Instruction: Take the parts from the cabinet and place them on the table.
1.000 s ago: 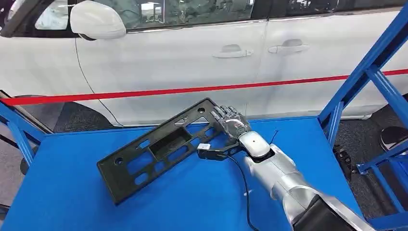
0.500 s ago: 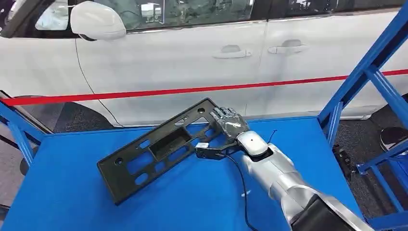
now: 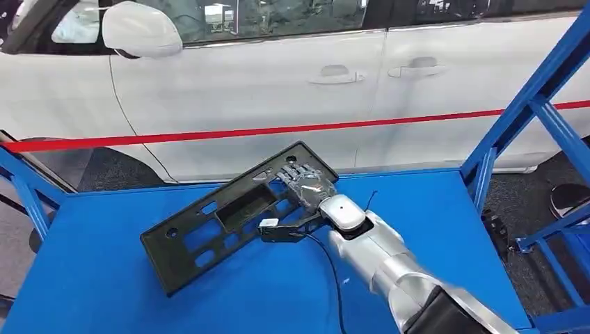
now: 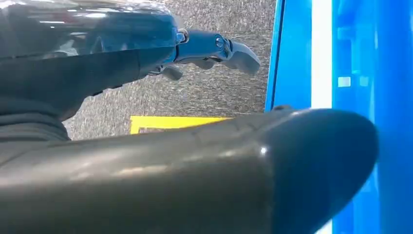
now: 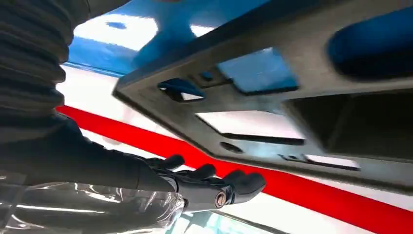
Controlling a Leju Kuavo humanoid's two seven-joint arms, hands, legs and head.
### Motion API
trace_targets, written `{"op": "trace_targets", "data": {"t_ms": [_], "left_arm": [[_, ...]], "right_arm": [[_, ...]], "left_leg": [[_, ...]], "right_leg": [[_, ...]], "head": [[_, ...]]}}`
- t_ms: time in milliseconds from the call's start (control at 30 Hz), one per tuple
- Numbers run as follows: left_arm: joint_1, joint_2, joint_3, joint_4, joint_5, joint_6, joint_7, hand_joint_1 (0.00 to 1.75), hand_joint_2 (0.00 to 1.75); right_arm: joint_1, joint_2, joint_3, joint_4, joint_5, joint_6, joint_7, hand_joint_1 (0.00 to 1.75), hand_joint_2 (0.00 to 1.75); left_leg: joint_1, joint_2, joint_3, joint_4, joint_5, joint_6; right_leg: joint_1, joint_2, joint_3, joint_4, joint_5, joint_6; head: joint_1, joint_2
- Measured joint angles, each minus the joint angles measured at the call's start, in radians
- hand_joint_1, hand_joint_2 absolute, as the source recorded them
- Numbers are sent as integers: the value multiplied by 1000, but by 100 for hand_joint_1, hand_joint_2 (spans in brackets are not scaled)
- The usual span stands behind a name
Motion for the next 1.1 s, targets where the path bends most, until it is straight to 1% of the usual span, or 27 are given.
{"op": "trace_targets", "data": {"t_ms": [233,700,733,767,1100], "left_arm": [[-4,1,0,0,-12,1,9,0,0],[-4,2,0,0,-13,3,12,0,0],[-4,2,0,0,-13,2,12,0,0],[-4,2,0,0,-13,1,12,0,0],[-8,2,0,0,-13,-2,20,0,0]], "right_arm": [[7,5,5,-24,-22,11,10,0,175],[8,5,33,-40,-92,-7,5,0,175],[8,5,34,-40,-97,-8,2,129,175],[8,5,34,-40,-102,-8,-1,175,175],[0,5,35,-43,-141,-14,-16,175,175]], "left_leg": [[0,0,-2,0,0,0],[0,-1,-5,0,0,0],[0,-1,-5,0,0,0],[0,-1,-5,0,0,0],[0,-1,-5,0,0,0]], "right_leg": [[0,0,-1,0,0,0],[0,0,-3,0,0,0],[0,0,-4,0,0,0],[0,0,-4,0,0,0],[0,0,-4,0,0,0]], "head": [[0,0],[0,0],[0,0],[0,0],[0,0]]}}
